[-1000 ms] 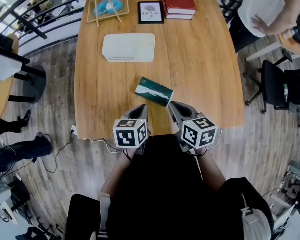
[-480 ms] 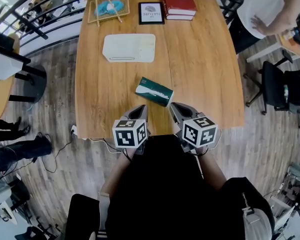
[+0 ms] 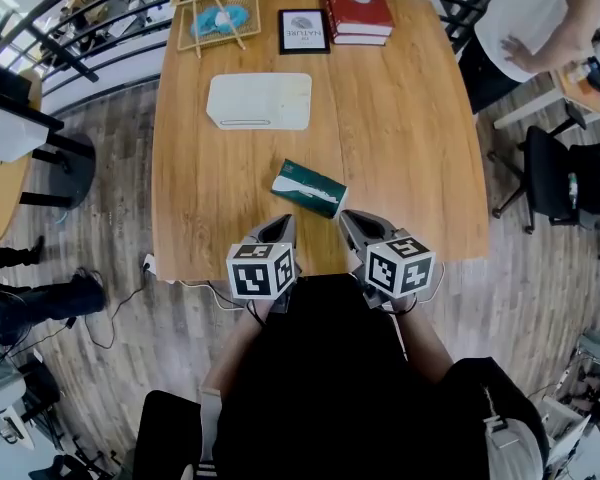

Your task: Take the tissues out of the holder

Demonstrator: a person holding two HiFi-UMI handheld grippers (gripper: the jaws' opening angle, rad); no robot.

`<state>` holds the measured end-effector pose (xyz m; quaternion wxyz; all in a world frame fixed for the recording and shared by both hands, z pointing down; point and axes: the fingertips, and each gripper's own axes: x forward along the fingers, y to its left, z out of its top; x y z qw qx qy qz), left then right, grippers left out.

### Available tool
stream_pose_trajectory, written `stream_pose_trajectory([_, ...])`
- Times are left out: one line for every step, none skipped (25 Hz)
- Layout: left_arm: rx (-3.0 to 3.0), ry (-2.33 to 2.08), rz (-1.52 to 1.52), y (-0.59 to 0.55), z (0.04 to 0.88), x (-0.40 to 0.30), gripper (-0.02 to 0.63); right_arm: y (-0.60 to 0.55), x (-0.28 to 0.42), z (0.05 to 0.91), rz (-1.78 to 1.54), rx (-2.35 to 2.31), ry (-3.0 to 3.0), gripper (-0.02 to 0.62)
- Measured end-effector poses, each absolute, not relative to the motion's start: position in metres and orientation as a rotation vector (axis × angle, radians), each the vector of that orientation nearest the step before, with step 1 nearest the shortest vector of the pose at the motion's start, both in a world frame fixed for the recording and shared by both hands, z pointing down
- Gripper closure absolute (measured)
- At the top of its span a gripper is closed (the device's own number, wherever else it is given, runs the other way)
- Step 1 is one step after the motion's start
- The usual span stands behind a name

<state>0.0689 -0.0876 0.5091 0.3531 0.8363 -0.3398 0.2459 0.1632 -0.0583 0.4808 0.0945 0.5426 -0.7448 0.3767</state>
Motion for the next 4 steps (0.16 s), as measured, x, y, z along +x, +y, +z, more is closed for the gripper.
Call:
stream_pose_trajectory([2.162, -0.880, 0.635, -0.0876, 0.5085, 0.0688, 0.595, -0.0583, 0.1636, 0.4803, 1.110, 1.612, -2.207, 0.586])
stream_pose_trajectory([2.161, -0.880, 0.634, -0.0874, 0.5079, 0.0687, 0.595, -0.0582, 0.1640, 0.4800, 1.105, 1.614, -2.205, 0.586])
stream_pose_trajectory([2.160, -0.881, 0.633, -0.0872, 0.5074, 0.0687, 0.595, -0.0580, 0.1644, 0.4798, 1.101, 1.615, -2.202, 0.586])
stream_pose_trajectory([2.159, -0.882, 0.632, -0.0870, 0.5068, 0.0686, 0.595, -0.0579, 0.1648, 0.4796, 1.098, 1.616, -2.200, 0.586])
